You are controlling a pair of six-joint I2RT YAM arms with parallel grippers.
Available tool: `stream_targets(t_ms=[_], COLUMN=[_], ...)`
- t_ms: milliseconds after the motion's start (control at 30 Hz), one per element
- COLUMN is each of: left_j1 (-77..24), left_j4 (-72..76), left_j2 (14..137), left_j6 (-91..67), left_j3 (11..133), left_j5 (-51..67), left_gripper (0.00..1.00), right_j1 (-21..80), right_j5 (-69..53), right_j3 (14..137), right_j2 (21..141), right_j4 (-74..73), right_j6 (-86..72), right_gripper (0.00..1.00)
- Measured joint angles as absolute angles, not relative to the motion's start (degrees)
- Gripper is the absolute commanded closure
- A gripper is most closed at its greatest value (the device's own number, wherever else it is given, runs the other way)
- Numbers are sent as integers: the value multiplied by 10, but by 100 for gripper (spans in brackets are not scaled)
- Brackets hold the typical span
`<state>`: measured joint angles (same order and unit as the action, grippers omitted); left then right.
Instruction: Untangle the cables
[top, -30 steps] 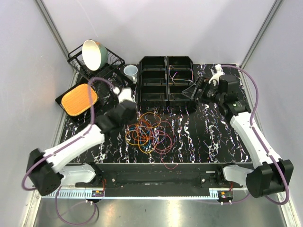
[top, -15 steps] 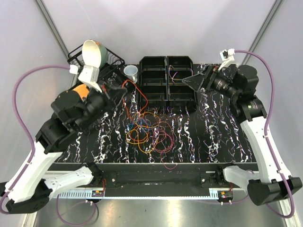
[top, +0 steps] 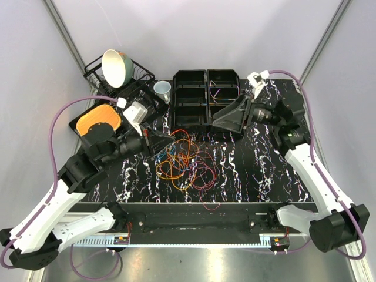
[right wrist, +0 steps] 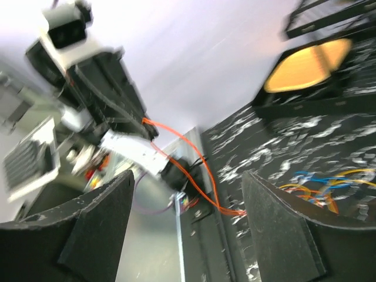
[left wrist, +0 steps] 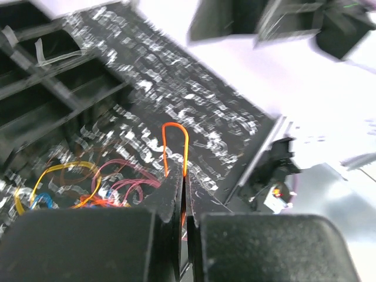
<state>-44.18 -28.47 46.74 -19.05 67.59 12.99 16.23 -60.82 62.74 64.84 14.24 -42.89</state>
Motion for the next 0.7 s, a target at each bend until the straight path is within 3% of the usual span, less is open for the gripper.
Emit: stream_targets(t_ms=[233,533,600,633,667,700], left_j1=[-442,-442,-442,-442,-442,-442], left_j4=[-231,-204,-197,-196,-196,-196], left_j2=[466,480,481,481,481,481], left_j6=[-202,-221,-223,-224,-225,-225], left_j3=[672,658,658,658,658,658], left_j5=[196,228,229,229,229,229], left_gripper=[100,100,100,100,100,92], right_j1=[238,310,324,328,332,333], right_j5=[-646,-644,-641,-640,-639,-639], right_j3=[645,680,688,689,690,690], right_j2=[674,721,731,734,736,736], right_j4=[121,84,67,61,57,53], right_j6=[-388,-339,-324,-318,-313,-305], right_gripper=[22,30,38,59,72,87])
